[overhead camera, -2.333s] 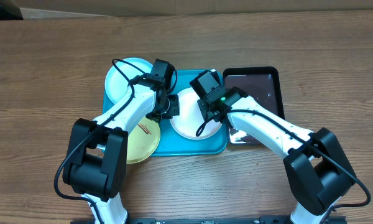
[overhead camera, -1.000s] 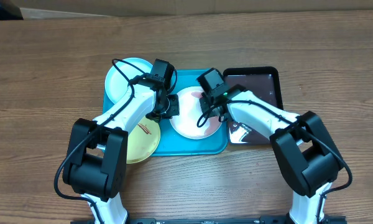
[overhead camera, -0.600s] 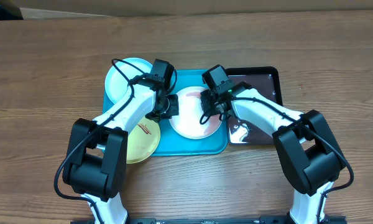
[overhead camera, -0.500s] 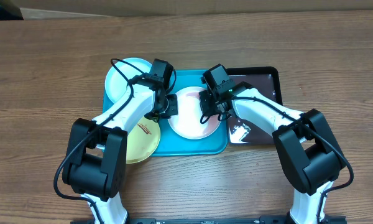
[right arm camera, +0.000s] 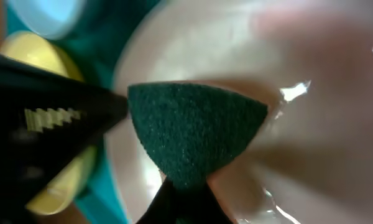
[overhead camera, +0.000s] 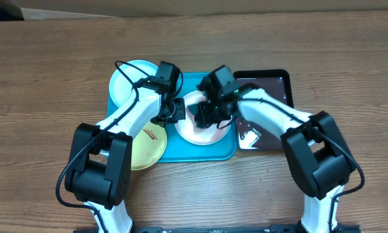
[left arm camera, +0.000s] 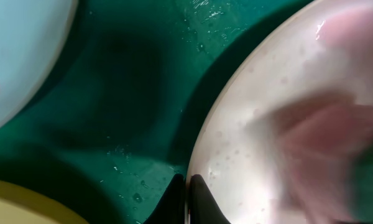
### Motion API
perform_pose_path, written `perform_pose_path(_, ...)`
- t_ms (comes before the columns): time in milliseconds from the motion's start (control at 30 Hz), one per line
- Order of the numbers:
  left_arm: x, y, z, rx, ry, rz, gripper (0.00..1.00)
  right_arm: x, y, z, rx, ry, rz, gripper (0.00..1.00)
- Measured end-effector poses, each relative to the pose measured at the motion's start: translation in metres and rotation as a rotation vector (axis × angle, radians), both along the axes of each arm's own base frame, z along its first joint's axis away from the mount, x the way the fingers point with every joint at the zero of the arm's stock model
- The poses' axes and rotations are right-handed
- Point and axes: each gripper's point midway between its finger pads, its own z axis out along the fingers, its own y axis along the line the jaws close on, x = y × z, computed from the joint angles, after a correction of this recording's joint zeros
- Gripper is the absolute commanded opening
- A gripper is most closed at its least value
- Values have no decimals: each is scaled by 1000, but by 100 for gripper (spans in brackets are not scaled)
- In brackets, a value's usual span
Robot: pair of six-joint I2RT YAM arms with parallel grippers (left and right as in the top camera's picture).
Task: Clean dirty plates on tray and stack at the side
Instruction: 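Scrub the white plate with the held sponge using the right gripper, then return the sponge to the black tray and release it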
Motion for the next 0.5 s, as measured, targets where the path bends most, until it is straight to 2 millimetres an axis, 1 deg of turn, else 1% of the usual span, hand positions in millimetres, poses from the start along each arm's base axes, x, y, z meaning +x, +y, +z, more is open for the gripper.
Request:
perform_pose_path(67, 0, -1, 0, -4, 2, -1, 4, 15, -9, 18, 30, -8, -22, 4)
perform_pose_path(133, -1, -1, 0, -6, 4, -1, 4, 31, -28, 44, 50, -35, -62, 4)
perform_pose_path(167, -1, -1, 0, -8, 5, -2, 5, 35, -38, 54, 52, -44, -78, 4)
perform_pose_path(233, -1, -2, 0, -9, 5, -2, 15, 40, -63, 78, 42, -64, -124, 4)
perform_pose_path(267, -1, -2, 0, -9, 5, -3, 22, 40, -72, 83, 30, -65, -140, 4)
perform_pose_path(300, -1, -2, 0, -9, 5, -5, 27, 38, -91, 92, -5, -67, -170, 4)
perform_pose_path(333, -1, -2, 0, -10, 5, -3, 31, 37, -103, 96, -32, -67, -193, 4)
perform_pose_path(367, -1, -2, 0, -10, 5, -3, 34, 34, -121, 96, -81, -57, -218, 4)
perform_pose_path(433, -1, -2, 0, -10, 5, 0, 35, 32, -144, 90, -155, -37, -259, 4)
perform_pose_path(500, 0, -2, 0, -11, 2, -2, 35, 29, -169, 77, -248, -19, -297, 4)
